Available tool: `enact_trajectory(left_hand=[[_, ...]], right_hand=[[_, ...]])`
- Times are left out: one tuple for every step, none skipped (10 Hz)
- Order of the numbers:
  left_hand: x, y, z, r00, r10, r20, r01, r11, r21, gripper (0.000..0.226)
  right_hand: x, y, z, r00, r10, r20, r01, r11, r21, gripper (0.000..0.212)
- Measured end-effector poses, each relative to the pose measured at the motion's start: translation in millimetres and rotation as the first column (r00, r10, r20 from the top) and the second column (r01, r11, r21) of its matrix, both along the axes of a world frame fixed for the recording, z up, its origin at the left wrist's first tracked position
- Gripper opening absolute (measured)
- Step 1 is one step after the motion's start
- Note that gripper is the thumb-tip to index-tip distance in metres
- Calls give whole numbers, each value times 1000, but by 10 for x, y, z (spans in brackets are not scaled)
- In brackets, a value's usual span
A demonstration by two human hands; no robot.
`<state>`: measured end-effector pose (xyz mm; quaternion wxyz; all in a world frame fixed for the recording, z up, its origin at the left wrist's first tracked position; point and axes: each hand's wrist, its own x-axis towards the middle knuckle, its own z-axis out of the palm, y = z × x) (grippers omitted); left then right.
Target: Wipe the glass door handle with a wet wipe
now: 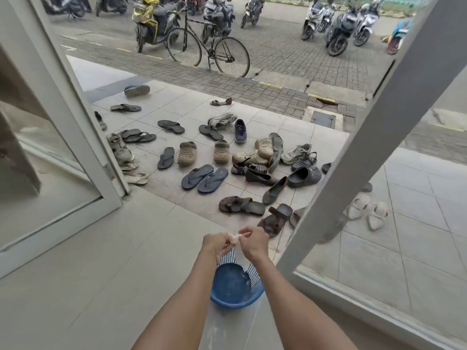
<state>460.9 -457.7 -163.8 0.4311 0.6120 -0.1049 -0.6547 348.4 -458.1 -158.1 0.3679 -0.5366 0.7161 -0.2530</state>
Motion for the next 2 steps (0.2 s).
enact_trajectory(left_hand=[[-28,-10,-674,997,-27,76,24,999,42,23],[-73,-60,-1112,990,-89,114,78,993,94,15]], right_hand=[[10,11,-650,1000,-19,-12,19,1000,11,24],[44,-11,-1177,999,-39,-11,40,998,48,25]])
